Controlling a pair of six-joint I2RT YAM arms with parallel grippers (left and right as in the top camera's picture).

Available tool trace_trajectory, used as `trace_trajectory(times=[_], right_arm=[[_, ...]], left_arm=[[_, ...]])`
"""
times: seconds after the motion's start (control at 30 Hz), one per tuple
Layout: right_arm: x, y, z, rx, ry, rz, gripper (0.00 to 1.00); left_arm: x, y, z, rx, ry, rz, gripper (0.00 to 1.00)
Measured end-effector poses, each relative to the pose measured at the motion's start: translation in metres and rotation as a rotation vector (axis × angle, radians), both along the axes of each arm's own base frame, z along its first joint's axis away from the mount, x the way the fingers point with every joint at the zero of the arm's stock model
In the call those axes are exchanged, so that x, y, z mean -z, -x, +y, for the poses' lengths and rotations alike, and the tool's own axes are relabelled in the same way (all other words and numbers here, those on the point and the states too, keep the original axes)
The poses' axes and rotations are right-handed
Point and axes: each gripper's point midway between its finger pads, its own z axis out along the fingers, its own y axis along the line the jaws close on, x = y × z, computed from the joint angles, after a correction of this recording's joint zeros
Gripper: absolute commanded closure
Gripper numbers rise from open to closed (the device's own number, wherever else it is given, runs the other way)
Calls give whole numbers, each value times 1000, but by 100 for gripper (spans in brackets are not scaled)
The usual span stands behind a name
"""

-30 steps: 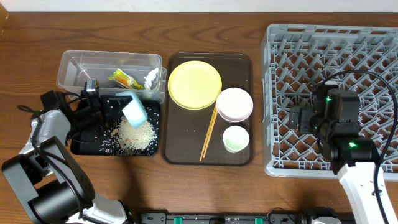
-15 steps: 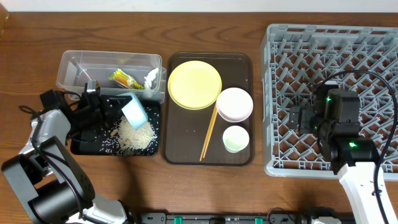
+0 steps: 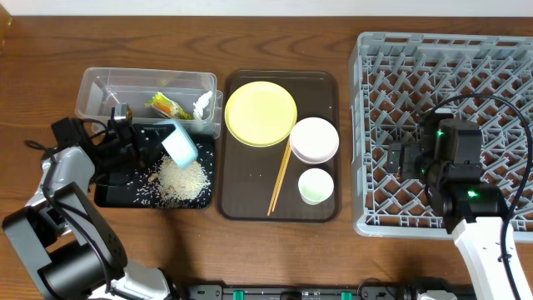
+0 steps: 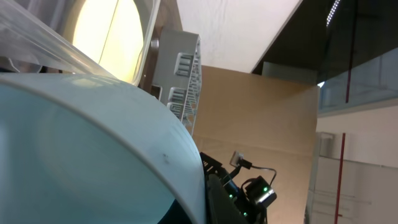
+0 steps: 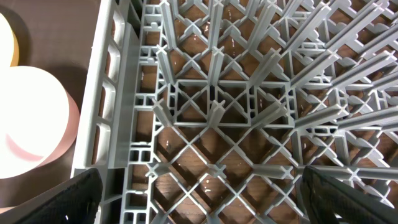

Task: Sort waste into correct bins and load items into the dishwasher rack
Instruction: 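Tip the blue bowl over the black tray to dump the rice, then set the emptied blue bowl back on the brown tray with left gripper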

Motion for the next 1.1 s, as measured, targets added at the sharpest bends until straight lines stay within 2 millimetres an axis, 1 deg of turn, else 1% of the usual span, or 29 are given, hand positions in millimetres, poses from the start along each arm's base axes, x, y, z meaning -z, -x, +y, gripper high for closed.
trace_trajectory(times=[0.03, 0.13, 0.23, 0.33, 0.43, 0.53, 0.6, 0.73, 0.8, 0.87, 0.97, 1.1], right_arm=[[0, 0, 0, 0, 0, 0, 1], [0, 0, 0, 0, 0, 0, 1], [0, 0, 0, 0, 0, 0, 1], [0, 0, 0, 0, 0, 0, 1], [0, 0, 0, -1, -1, 0, 1], [0, 0, 1, -1, -8, -1, 1], [-1, -1, 2, 6, -18, -6, 1], [-4, -4, 2, 13, -28, -24, 1], [-4, -5, 2, 15, -30, -25, 1], [-4, -4, 2, 15, -31, -25, 1], [-4, -5, 3, 16, -34, -25, 1], [-4, -5, 3, 16, -35, -26, 1]], left_arm=[[0, 0, -2, 5, -1, 0, 94], [2, 1, -17, 47, -36, 1, 94], [0, 4, -40, 108, -122, -18, 94], [-6, 10, -68, 178, -250, -65, 94], [-9, 20, -100, 262, -390, -126, 94], [-1, 32, -130, 349, -532, -164, 94], [13, 38, -148, 406, -642, -169, 94], [44, 46, -164, 477, -886, -173, 94], [60, 48, -167, 505, -1035, -187, 94], [72, 47, -168, 519, -1159, -204, 94], [80, 41, -172, 518, -1272, -249, 93], [86, 35, -183, 524, -1343, -312, 94]])
